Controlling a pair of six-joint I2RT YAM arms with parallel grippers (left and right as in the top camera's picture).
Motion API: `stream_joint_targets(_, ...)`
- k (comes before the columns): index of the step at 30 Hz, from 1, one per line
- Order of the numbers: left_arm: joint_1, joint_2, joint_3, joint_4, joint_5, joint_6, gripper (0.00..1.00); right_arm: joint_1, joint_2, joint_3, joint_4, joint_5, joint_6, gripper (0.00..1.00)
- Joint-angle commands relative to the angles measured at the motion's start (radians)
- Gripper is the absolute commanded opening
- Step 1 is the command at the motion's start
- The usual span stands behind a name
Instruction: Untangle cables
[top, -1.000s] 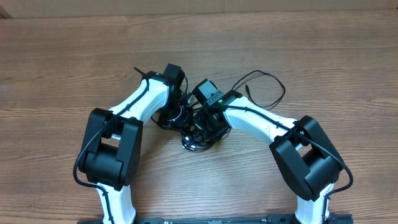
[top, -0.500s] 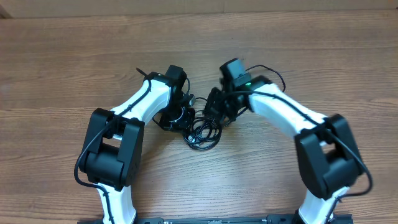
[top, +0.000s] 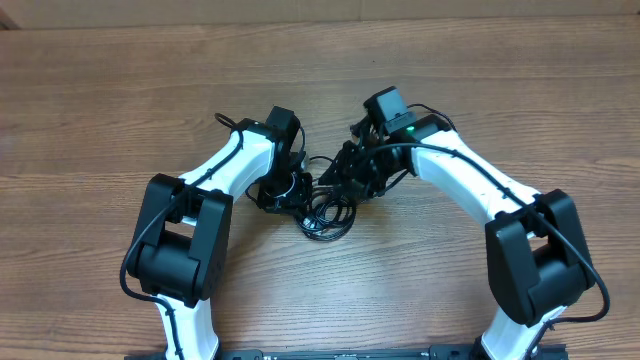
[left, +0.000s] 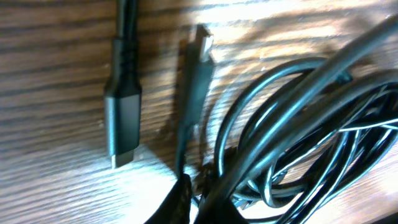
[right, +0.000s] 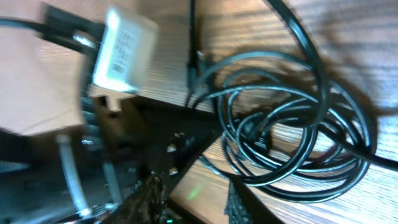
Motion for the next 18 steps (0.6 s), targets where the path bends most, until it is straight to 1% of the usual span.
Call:
stream_joint_targets(1,-0.011,0.009,-0.024,0.014,0.035,-0.026,0.14,0.054,-0.021,0.008,-0.022,0.166,0.084,0.37)
stream_joint_targets(3,-0.014,0.009,-0.024,0.014,0.044,-0.024,0.16,0.084,-0.021,0.002,-0.02,0.222,0.099,0.37)
stream_joint_targets(6,-0.016,0.009,-0.024,0.015,0.044,-0.015,0.19,0.129,-0.02,-0.003,-0.021,0.327,0.163,0.37)
stream_joint_targets(7,-0.016,0.009,-0.024,0.02,0.043,-0.001,0.22,0.142,-0.02,-0.005,-0.02,0.368,0.193,0.37)
stream_joint_targets(8,-0.016,0.009,-0.024,0.025,0.042,0.016,0.29,0.153,-0.02,-0.009,-0.019,0.404,0.224,0.37)
stream_joint_targets(9,-0.016,0.009,-0.024,0.031,0.04,0.034,0.33,0.162,-0.02,-0.014,-0.02,0.434,0.252,0.37)
stream_joint_targets(10,-0.016,0.009,-0.024,0.034,0.039,0.054,0.34,0.169,-0.02,-0.019,-0.019,0.456,0.273,0.36)
stream_joint_targets(11,-0.016,0.009,-0.024,0.034,0.04,0.065,0.34,0.173,-0.02,-0.028,-0.016,0.47,0.284,0.36)
stream_joint_targets(15,-0.014,0.009,-0.009,-0.004,0.043,0.146,0.23,0.176,-0.02,-0.065,0.005,0.485,0.304,0.36)
stream_joint_targets(18,-0.005,0.008,0.049,-0.077,0.04,0.19,0.24,0.17,-0.02,-0.067,0.024,0.489,0.285,0.35)
